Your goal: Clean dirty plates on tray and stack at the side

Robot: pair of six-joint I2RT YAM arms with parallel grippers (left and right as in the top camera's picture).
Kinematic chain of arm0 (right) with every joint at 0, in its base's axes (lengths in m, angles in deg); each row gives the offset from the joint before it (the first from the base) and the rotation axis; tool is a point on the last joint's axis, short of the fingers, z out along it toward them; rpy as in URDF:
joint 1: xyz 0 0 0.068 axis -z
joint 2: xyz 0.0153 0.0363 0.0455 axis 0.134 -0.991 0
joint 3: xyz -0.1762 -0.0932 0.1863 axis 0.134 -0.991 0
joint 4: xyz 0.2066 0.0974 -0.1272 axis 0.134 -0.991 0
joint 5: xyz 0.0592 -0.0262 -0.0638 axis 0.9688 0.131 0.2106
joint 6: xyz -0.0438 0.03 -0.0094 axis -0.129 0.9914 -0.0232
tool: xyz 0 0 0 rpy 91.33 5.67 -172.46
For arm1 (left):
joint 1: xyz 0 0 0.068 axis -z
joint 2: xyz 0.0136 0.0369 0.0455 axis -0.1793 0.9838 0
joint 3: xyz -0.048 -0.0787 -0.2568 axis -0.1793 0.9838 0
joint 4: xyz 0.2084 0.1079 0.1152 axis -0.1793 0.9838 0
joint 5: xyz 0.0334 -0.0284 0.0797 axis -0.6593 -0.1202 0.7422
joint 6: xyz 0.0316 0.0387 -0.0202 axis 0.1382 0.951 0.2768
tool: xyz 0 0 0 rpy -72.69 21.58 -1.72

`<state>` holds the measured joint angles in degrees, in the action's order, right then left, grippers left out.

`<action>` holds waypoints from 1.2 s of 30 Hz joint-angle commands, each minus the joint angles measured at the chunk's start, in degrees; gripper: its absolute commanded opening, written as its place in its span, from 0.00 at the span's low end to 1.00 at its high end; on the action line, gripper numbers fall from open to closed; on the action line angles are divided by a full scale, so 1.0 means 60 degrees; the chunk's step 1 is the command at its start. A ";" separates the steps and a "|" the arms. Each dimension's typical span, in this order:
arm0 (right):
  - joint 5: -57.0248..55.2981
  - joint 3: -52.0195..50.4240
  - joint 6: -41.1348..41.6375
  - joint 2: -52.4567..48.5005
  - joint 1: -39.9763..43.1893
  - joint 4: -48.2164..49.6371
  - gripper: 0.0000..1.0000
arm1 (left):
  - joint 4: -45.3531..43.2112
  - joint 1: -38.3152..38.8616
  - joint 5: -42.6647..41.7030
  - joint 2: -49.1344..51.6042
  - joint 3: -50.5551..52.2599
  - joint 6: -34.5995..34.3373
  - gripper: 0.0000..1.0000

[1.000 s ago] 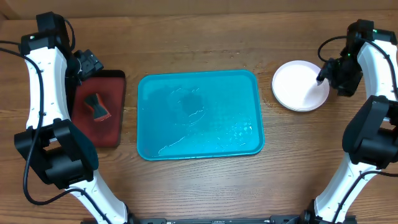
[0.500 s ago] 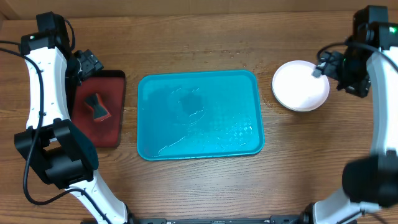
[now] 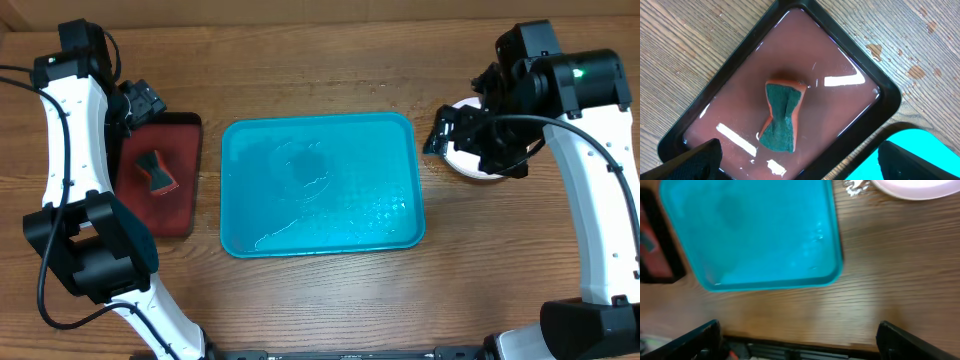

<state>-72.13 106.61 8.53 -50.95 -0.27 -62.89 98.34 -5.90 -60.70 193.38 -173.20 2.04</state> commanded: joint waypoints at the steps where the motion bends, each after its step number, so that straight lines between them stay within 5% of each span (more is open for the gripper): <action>1: 0.0510 0.0025 0.0033 0.0062 -0.0004 0.0076 1.00 | -0.0007 0.0015 -0.0076 0.0029 -0.0117 -0.0029 1.00; 13: 0.0015 -0.0022 -0.0036 0.0102 -0.0004 0.0102 1.00 | -0.0007 0.0015 -0.0076 0.0029 -0.0117 -0.0029 1.00; 23: -0.0739 -0.0641 -0.0040 0.2065 -0.0525 0.2463 1.00 | -0.0007 0.0015 -0.0076 0.0029 -0.0117 -0.0029 1.00; 36: -0.1188 -0.8120 -0.0036 0.7989 -0.0590 0.7865 1.00 | -0.0007 0.0015 -0.0076 0.0029 -0.0117 -0.0029 1.00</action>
<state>-77.18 67.48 8.40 -9.18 -3.92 -19.68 98.34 -5.90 -60.99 193.38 -173.20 2.04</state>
